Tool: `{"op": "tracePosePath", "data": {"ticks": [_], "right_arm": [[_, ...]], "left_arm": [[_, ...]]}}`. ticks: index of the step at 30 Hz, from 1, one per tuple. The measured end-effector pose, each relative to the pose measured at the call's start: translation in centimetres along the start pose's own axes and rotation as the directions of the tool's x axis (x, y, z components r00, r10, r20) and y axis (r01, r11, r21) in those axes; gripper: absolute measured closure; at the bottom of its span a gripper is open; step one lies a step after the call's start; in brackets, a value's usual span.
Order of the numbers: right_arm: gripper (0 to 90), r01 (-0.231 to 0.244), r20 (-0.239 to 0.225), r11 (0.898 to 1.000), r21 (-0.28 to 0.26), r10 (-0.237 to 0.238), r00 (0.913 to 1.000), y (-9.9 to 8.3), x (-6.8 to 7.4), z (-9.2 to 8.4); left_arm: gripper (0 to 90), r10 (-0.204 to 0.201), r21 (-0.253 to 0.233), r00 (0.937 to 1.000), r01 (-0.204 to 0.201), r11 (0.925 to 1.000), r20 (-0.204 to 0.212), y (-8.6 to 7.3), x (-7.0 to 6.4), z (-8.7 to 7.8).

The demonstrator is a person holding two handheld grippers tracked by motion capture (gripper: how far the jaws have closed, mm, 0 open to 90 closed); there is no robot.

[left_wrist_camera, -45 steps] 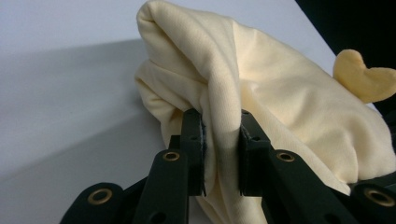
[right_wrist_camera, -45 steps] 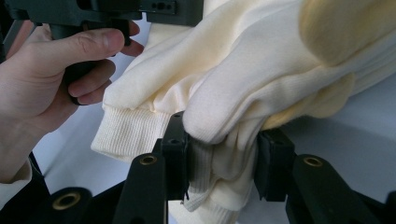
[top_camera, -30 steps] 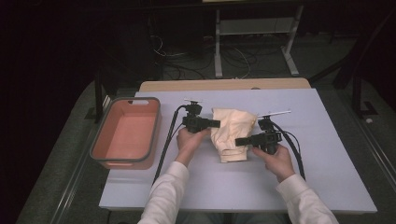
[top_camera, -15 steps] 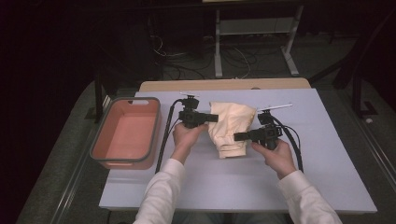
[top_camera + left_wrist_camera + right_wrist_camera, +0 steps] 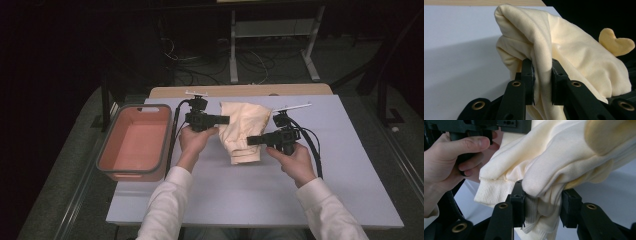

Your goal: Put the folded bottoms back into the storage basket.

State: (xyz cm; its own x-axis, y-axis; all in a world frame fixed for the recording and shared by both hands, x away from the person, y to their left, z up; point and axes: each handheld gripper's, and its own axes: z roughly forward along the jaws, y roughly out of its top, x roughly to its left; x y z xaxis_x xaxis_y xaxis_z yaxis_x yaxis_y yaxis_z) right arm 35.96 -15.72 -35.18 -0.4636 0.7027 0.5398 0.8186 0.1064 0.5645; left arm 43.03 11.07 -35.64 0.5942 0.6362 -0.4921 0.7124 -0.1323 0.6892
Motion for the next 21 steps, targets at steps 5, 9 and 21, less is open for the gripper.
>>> {"op": "tracePosePath", "data": {"ticks": [5,9,21], "right_arm": [[61.0,0.010,0.001,1.000,-0.006,-0.010,0.9999,0.4,0.5,-0.2],[60.9,0.015,-0.002,1.000,-0.010,-0.015,0.9999,0.8,0.9,-0.4],[60.8,0.048,-0.009,0.998,-0.033,-0.048,0.9988,2.2,3.0,-0.6]], "left_arm": [[76.6,0.004,-0.012,1.0000,-0.004,0.9999,-0.002,0.4,-0.2,-0.7],[76.5,0.013,-0.017,0.9999,-0.013,0.9998,-0.008,0.9,-0.5,-1.3],[76.5,0.042,-0.051,0.9985,-0.044,0.9977,-0.036,2.4,-1.0,-4.0]]}}
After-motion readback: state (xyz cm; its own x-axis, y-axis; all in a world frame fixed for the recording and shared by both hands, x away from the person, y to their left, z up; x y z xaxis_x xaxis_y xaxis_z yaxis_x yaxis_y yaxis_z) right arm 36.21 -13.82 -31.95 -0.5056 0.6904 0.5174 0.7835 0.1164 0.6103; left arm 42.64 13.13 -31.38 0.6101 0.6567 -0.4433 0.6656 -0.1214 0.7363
